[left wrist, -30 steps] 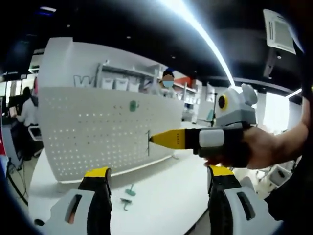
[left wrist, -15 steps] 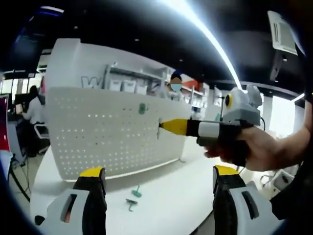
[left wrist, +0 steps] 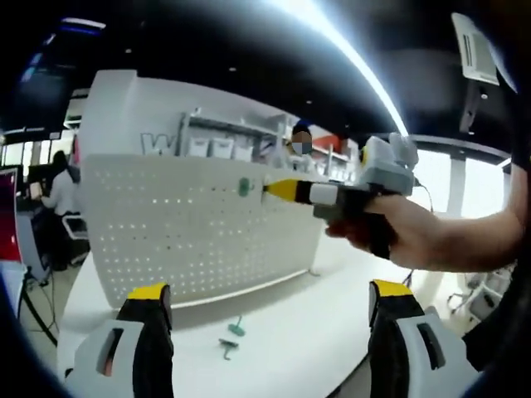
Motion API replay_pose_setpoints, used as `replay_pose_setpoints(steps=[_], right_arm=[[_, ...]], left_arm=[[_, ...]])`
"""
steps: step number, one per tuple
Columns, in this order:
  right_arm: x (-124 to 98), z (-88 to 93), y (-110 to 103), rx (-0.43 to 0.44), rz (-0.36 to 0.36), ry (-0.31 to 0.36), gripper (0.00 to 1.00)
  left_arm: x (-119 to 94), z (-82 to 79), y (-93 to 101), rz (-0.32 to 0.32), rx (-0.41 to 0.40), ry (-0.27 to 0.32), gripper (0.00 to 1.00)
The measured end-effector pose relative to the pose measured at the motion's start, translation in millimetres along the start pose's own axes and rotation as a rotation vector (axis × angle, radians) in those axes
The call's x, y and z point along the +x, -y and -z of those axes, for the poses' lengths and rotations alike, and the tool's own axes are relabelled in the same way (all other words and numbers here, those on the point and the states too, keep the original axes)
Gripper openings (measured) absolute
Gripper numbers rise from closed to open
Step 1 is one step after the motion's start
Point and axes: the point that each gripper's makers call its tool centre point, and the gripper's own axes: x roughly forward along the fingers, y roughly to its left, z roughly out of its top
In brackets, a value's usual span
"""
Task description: Insert the hook assembly into the mounting plate slot until the hook locks in place.
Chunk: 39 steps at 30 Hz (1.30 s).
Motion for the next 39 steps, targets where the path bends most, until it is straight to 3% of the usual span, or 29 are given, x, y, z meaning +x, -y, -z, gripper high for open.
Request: replay_pose_setpoints(steps=[18, 31, 39], right_arm=[[33, -17.2, 85, -0.071, 0.14, 0.031, 0.0], [54, -17.9, 116, -0.092, 0.217, 0.044, 0.0], [65, -17.4, 136, -0.053, 0.267, 0.067, 0.0]], left_arm=[[2, 15.8, -12.3, -0.023, -0.023, -0.05, 1.0], [3, 15.7, -25.2, -0.044, -0.015, -0.065, 0.99], [4, 20.7, -28.8, -0.049, -0.017, -0.082, 1.0]])
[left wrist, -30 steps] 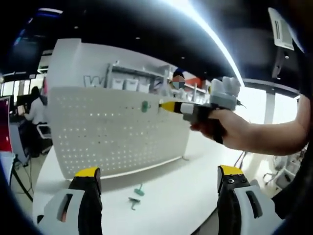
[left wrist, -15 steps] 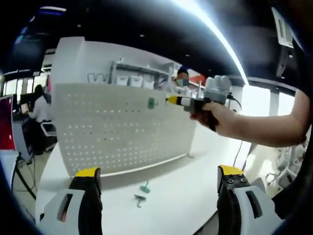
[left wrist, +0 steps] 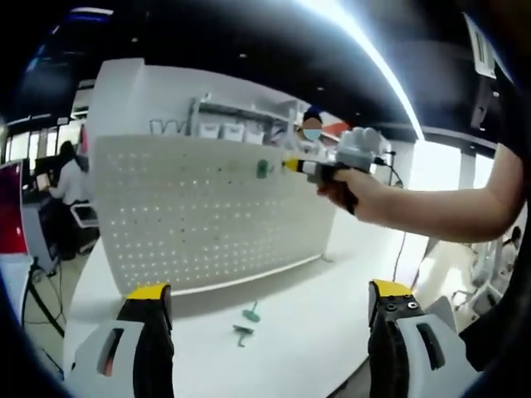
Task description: Insert the hook assembly into the mounting plate slot until the hook locks in place.
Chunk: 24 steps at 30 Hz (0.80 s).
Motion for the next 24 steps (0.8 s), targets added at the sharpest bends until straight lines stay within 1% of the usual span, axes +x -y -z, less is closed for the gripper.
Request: replay_pose_setpoints(steps=[7, 8, 10, 16, 18, 21, 24], right_arm=[[10, 0.0, 14, 0.007, 0.03, 0.017, 0.0], [11, 0.1, 15, 0.007, 0.031, 0.018, 0.0], [14, 0.3, 16, -0.022, 0.033, 0.021, 0.0], [17, 1.4, 18, -0.027, 0.037, 0.029, 0.0], [17, 2.6, 19, -0.044, 0.042, 0.031, 0.0], [17, 1.5, 22, -0.024, 0.053, 0.044, 0.0], [20, 2.6, 24, -0.009, 0.053, 0.044, 0.0]], left_arm=[[0, 4.5, -4.7, -0.01, -0.009, -0.01, 0.99], [-1, 3.9, -5.6, -0.01, -0.021, -0.004, 1.0], [-1, 3.0, -6.3, -0.011, -0.028, 0.002, 1.0], [-1, 6.7, -8.7, -0.025, -0.026, -0.01, 1.0], [-2, 8.0, -9.1, -0.027, -0.032, -0.012, 1.0], [-2, 7.5, -9.9, -0.03, -0.053, -0.005, 1.0], [0, 8.0, -11.0, -0.032, -0.046, -0.011, 1.0]])
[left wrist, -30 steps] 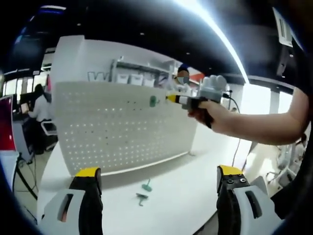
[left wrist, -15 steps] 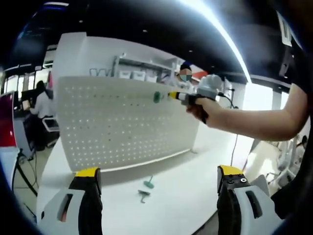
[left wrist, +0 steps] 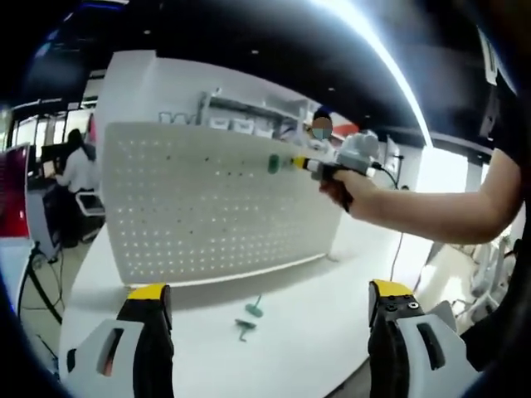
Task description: Insert the hook assembly into the mounting plate slot until the hook locks in place.
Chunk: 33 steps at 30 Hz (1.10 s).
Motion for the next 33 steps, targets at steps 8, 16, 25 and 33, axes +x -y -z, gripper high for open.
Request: replay_pose_setpoints(steps=[8, 16, 25, 33], right_arm=[[4.3, 5.4, 2.8, 0.015, 0.012, -0.001, 0.0], [5.5, 9.0, 1.5, 0.009, 0.018, 0.012, 0.0], [6.3, 8.0, 0.3, -0.022, 0.028, 0.021, 0.01], [7.4, 8.2, -2.0, -0.046, 0.036, -0.016, 0.04]], left_arm=[[4.7, -1.1, -1.1, -0.001, 0.009, -0.007, 1.0], [6.6, -0.3, -3.3, -0.007, 0.005, -0.011, 0.99], [3.8, 1.5, -4.1, -0.017, -0.001, -0.013, 0.98], [2.5, 1.6, -1.5, -0.013, 0.004, -0.012, 0.98]])
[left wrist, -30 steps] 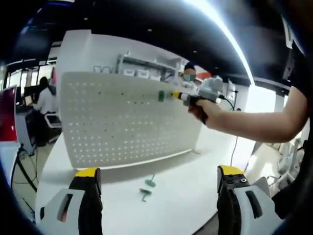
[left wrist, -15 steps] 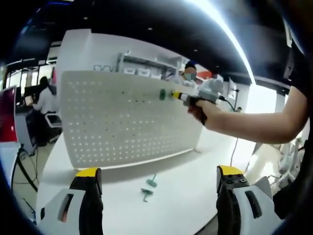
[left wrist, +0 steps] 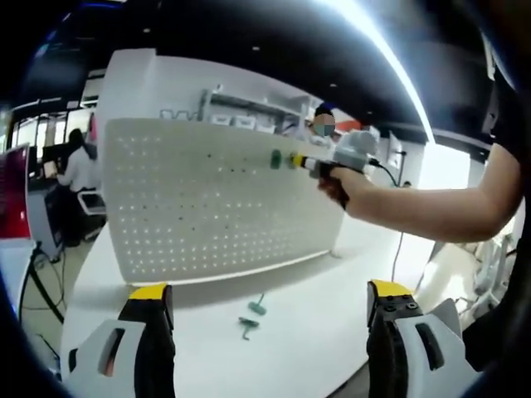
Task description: Insert the hook assembly into the mounting plate slot until the hook locks in place.
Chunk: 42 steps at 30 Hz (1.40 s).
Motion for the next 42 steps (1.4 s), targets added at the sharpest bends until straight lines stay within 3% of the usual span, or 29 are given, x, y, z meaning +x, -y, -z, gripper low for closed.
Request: replay_pose_setpoints(steps=[9, 19, 24, 27, 29, 35, 42], right_arm=[[-2, -2.2, 0, 0.051, -0.002, -0.016, 0.17], [-20, -30.9, 5, 0.055, -0.005, 0.027, 0.22], [-36, -29.2, 7, 0.05, -0.026, 0.004, 0.25], [-51, -31.1, 10, 0.097, -0.022, 0.009, 0.25], [-60, -30.9, 10, 0.067, -0.036, 0.0, 0.25], [-86, -11.7, 9, 0.034, -0.076, -0.064, 0.25], [-123, 24.5, 2, 0.012, -0.129, -0.164, 0.26]], left_arm=[[-5, 4.4, -2.4, -0.006, 0.001, -0.007, 0.99], [-6, 19.0, 5.1, 0.012, -0.001, -0.039, 0.99], [-8, 27.4, 8.2, 0.036, -0.042, -0.063, 1.0], [-10, 32.3, 9.9, 0.04, -0.044, -0.076, 1.0], [-11, 35.3, 11.4, 0.044, -0.043, -0.085, 1.0], [-16, 42.3, 14.7, 0.056, -0.07, -0.098, 1.0], [-21, 47.5, 16.7, 0.054, -0.051, -0.114, 1.0]])
